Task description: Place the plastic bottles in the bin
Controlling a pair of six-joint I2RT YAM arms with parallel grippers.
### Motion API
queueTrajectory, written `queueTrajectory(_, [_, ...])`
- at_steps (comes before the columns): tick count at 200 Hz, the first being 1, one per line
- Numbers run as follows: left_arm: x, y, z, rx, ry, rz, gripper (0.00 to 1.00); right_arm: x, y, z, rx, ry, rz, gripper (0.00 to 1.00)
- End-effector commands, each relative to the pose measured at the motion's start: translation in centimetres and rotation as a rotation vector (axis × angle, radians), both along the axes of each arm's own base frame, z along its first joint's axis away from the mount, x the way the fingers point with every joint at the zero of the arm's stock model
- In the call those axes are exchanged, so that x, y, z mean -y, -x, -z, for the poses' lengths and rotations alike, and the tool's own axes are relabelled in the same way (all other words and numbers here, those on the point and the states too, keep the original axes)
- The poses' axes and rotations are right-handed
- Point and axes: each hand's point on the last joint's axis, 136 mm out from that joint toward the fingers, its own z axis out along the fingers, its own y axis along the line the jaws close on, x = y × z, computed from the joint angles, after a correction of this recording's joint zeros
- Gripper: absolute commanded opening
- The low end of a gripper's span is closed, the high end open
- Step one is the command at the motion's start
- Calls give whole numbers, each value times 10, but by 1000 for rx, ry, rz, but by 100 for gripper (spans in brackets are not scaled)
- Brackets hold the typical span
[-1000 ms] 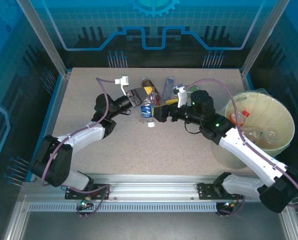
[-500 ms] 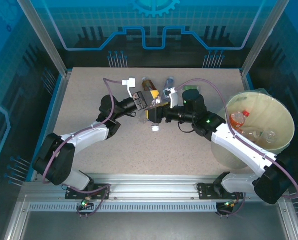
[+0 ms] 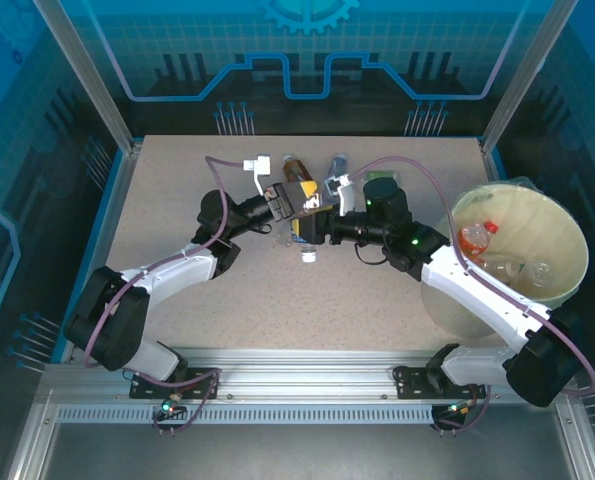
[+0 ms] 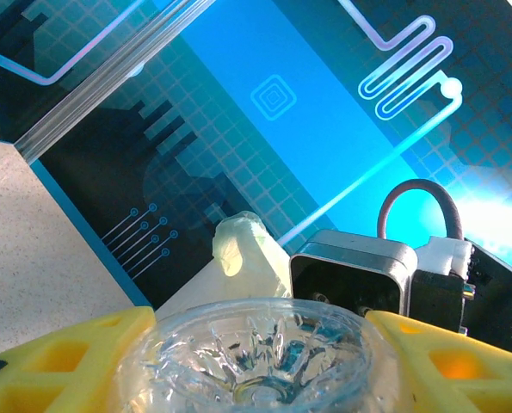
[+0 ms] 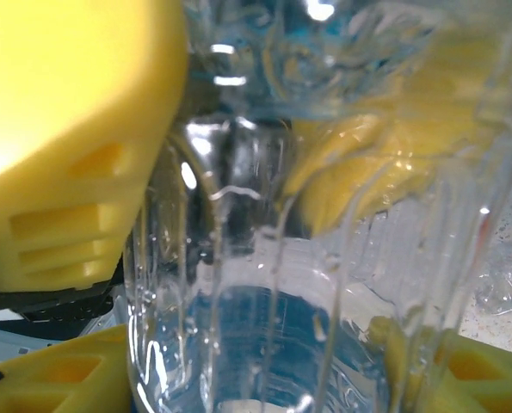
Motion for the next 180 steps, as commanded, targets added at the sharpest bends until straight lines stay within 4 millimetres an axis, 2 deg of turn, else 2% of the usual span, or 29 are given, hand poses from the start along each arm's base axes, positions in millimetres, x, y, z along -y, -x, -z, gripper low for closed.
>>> queueTrajectory(1, [0,-2,-15,53,12,-25,40,-11,13,-15,33,-11,-81,57])
queueTrajectory(41, [2,-4,-11,32,-37,-34,44,-3,10,-13,42,26,-39,54])
queueTrajectory(53, [0,-5,-11,30,-47,-48,49,0,10,-13,49,39,-24,53])
queueTrajectory(67, [-3,-7,-11,24,-52,-70,62,6,8,-11,51,63,5,52])
queueTrajectory(84, [-3,-3,-15,21,-61,-61,91,18,3,-8,51,121,65,52])
queueTrajectory(86, [-3,-3,-17,25,-63,-59,97,20,3,-7,51,129,73,52])
queueTrajectory(89, [-3,-2,-18,26,-67,-55,99,22,2,-6,50,142,83,52])
queueTrajectory(117, [-10,7,-26,62,-128,-87,99,45,4,-9,74,224,150,52])
queueTrajectory(137, [-21,6,-23,65,-195,-165,99,66,6,-17,116,280,214,52])
queueTrajectory(180, [-48,3,-9,31,-328,-325,99,136,18,-48,241,454,408,52])
